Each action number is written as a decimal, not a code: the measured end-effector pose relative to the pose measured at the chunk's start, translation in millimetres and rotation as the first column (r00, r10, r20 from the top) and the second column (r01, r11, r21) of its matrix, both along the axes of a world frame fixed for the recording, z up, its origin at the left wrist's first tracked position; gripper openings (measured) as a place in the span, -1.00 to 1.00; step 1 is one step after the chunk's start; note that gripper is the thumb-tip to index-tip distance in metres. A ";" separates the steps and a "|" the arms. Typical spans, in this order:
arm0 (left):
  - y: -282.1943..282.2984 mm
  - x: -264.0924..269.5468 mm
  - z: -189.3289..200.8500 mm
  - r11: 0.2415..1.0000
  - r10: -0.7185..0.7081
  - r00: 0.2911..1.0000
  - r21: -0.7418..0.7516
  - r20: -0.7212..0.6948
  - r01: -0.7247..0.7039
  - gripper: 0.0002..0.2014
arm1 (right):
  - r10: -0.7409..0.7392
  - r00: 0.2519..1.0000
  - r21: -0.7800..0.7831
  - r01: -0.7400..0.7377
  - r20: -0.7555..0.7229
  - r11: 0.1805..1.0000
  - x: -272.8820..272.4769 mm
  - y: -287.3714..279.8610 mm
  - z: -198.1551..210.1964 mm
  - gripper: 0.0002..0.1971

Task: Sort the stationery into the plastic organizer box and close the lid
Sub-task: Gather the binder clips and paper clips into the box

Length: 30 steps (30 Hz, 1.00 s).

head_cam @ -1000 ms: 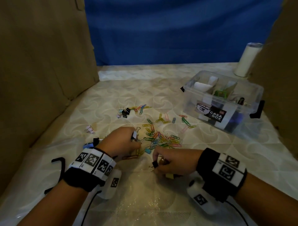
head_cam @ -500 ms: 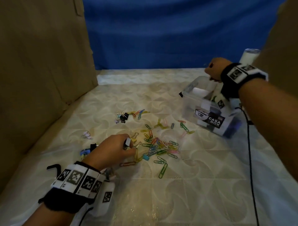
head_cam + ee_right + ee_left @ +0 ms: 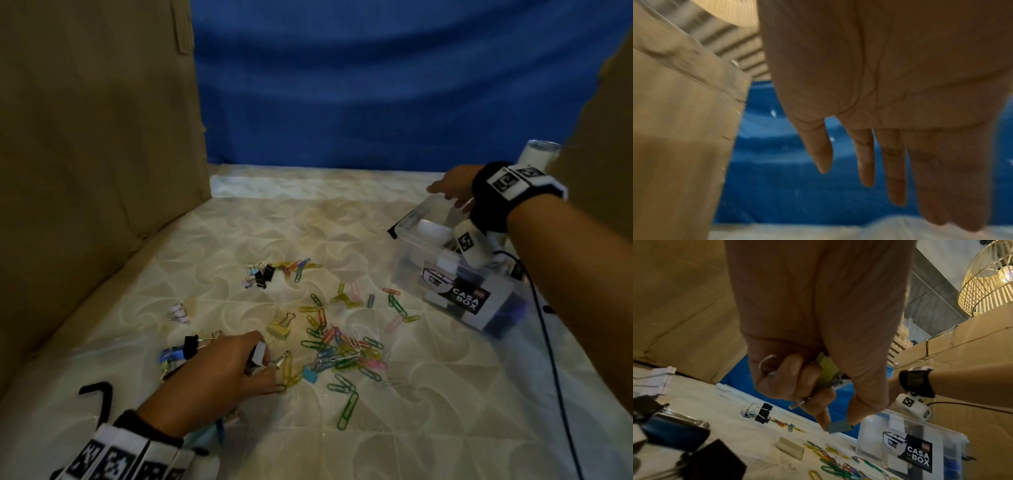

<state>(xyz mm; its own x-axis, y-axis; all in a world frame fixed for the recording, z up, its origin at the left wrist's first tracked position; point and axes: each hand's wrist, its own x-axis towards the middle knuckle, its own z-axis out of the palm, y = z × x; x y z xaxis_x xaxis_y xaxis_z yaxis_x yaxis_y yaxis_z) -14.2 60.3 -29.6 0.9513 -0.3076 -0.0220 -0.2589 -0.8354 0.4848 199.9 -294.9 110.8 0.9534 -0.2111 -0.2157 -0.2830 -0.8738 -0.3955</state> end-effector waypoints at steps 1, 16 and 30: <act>1.2 -1.4 -0.7 1.000 -0.003 1.000 0.017 0.000 0.003 -0.75 | 0.044 0.998 -0.074 -0.040 0.041 0.996 -15.2 4.4 3.0 -0.44; -75.9 60.4 101.4 0.968 -0.247 0.967 0.070 0.064 0.243 -0.79 | 0.156 0.957 -0.475 -0.023 0.244 0.880 -148.6 -23.2 -97.4 -0.46; -299.6 225.0 105.9 0.883 -0.298 0.936 0.427 0.187 0.195 -0.65 | 0.160 0.928 -0.469 0.017 0.335 0.883 -139.4 -25.7 -117.6 -0.30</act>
<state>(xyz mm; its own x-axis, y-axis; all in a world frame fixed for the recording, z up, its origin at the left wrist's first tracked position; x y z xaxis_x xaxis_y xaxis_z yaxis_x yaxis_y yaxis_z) 210.8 -239.3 76.3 0.8370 -0.5466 0.0270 -0.5472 -0.8367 0.0235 60.6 -320.6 -6.9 0.9615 -0.1290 0.2424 -0.1309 -0.9914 -0.0084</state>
